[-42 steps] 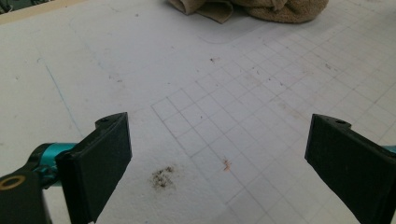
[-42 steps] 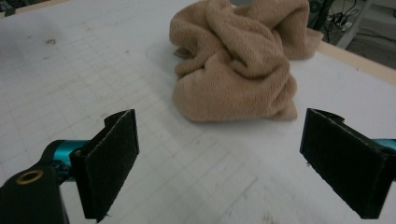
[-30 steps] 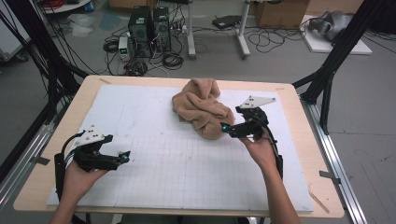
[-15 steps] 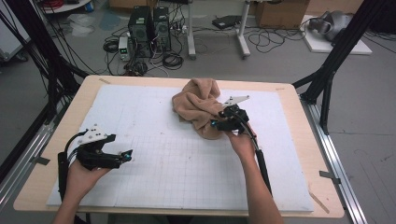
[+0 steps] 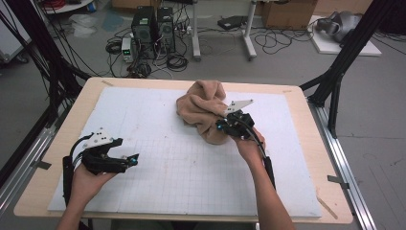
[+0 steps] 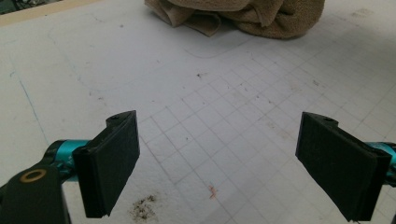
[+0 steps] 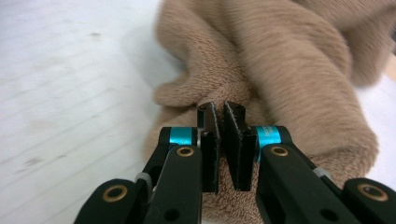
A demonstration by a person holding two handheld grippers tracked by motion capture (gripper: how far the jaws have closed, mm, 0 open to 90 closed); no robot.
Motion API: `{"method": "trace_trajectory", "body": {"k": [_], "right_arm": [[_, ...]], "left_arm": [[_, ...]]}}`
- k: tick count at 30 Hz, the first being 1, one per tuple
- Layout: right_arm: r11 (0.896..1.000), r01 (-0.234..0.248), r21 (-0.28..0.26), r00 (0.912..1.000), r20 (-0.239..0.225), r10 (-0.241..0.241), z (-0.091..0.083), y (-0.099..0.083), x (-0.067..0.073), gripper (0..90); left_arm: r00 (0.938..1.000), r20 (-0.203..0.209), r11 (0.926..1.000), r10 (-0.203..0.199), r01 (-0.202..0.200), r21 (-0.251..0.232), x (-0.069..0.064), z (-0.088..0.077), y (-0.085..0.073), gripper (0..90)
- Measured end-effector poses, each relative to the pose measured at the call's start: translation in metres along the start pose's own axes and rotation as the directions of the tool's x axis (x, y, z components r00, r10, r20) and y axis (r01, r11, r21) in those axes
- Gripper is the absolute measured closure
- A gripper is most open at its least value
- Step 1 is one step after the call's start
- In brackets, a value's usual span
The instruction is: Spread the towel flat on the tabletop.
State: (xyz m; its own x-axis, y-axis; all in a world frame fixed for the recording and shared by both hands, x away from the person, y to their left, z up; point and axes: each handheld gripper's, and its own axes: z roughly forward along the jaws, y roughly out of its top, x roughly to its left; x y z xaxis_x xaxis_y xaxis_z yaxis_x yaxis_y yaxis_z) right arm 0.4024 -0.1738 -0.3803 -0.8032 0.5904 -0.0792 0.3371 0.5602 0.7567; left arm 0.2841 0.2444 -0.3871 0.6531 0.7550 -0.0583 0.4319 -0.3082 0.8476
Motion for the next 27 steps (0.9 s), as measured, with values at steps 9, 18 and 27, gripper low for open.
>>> {"method": "trace_trajectory", "body": {"k": [9, 18, 27], "right_arm": [[0.988, 0.118, -0.099, 0.9862, -0.104, -0.128, -0.042, 0.008, 0.04, 85.2], [0.969, 0.201, -0.142, 0.9599, -0.169, -0.224, -0.083, -0.004, 0.081, 85.2], [0.962, 0.224, -0.159, 0.9186, -0.295, -0.263, -0.102, -0.027, 0.122, 81.0]], "left_arm": [[0.9998, 0.017, 1.0, 0.01, -0.01, 0.0, -0.007, 0.002, 0.003, 15.4], [0.9987, 0.04, 0.9995, 0.031, -0.031, -0.008, -0.016, 0.003, 0.01, 18.1], [0.9953, 0.08, 0.9985, 0.055, -0.055, 0.005, -0.028, 0.014, 0.014, 19.8]]}}
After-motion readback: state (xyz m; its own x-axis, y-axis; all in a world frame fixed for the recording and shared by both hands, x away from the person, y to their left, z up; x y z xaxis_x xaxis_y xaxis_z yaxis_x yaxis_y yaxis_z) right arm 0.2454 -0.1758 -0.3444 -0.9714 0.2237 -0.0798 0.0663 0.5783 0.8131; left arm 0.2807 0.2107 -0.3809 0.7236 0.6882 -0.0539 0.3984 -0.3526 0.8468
